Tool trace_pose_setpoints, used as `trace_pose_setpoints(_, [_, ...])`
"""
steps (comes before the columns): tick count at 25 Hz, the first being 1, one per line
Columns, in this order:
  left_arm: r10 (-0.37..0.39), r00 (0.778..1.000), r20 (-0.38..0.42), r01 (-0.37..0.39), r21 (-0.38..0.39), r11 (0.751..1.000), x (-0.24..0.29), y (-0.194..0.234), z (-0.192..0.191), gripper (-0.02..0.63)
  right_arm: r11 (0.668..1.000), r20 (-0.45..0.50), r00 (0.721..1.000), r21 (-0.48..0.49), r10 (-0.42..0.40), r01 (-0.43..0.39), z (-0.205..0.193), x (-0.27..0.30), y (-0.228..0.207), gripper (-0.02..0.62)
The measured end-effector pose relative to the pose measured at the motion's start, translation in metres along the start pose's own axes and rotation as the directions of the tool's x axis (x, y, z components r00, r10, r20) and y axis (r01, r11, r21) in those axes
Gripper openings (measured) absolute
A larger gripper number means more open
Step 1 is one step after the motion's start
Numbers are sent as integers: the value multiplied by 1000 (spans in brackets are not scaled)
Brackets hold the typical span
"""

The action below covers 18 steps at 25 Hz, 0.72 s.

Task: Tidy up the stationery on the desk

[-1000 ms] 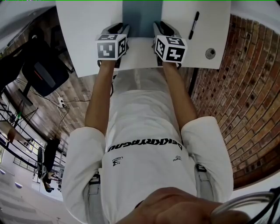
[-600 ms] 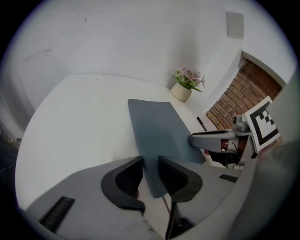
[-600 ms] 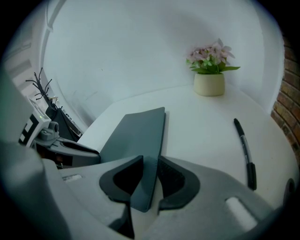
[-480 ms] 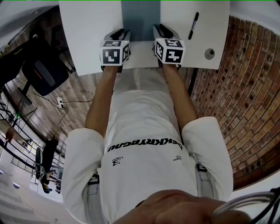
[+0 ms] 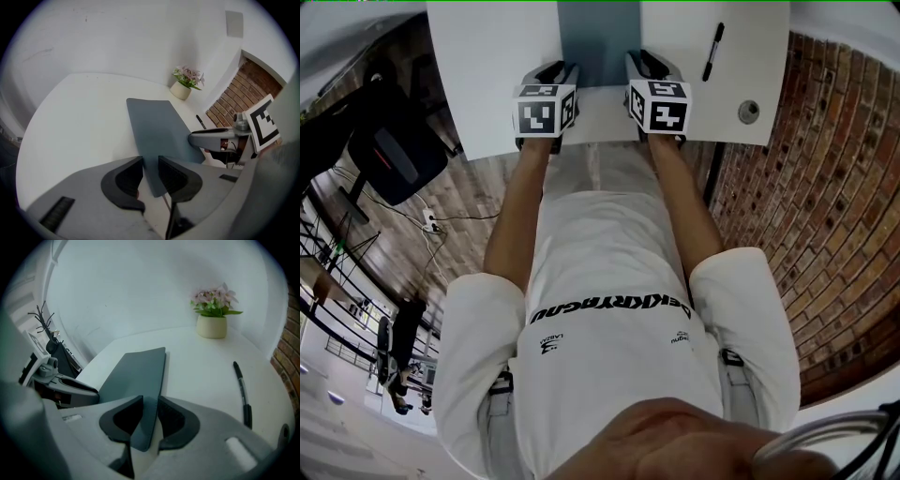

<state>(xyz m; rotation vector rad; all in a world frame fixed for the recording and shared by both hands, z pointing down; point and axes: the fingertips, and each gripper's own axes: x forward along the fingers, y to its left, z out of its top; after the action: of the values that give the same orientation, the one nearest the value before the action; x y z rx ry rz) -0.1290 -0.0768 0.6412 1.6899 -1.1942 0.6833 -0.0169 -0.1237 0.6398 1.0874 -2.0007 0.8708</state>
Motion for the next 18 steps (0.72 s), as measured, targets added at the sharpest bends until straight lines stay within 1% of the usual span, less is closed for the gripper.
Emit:
trace_pose_setpoints(4, [10,1000,7,-10,1,1000,-3,3,1,101,1000,8,1000,1,-4,4,1,-1,2,100])
trace_pose_setpoints(6, [28,999,31,-28,-2,1000,-8,5,4,101,1000,24,1000,4,-6,6,3,-7,0,114])
trace_pose_setpoints(9, [52,995,82,-52,-1,999,-22,5,15,101,1000,62,998,6,-19,19,8,-20,-9,114])
trace_pose_setpoints(13, [52,991,122,-53,10,999,-39,-5,27,101,999,90,996,16,-30,29,15,-40,-22,114])
trace_pose_setpoints(18, [39,990,136,-46,47,998,-49,-27,28,92,999,114,992,9,-52,51,23,-61,-40,114])
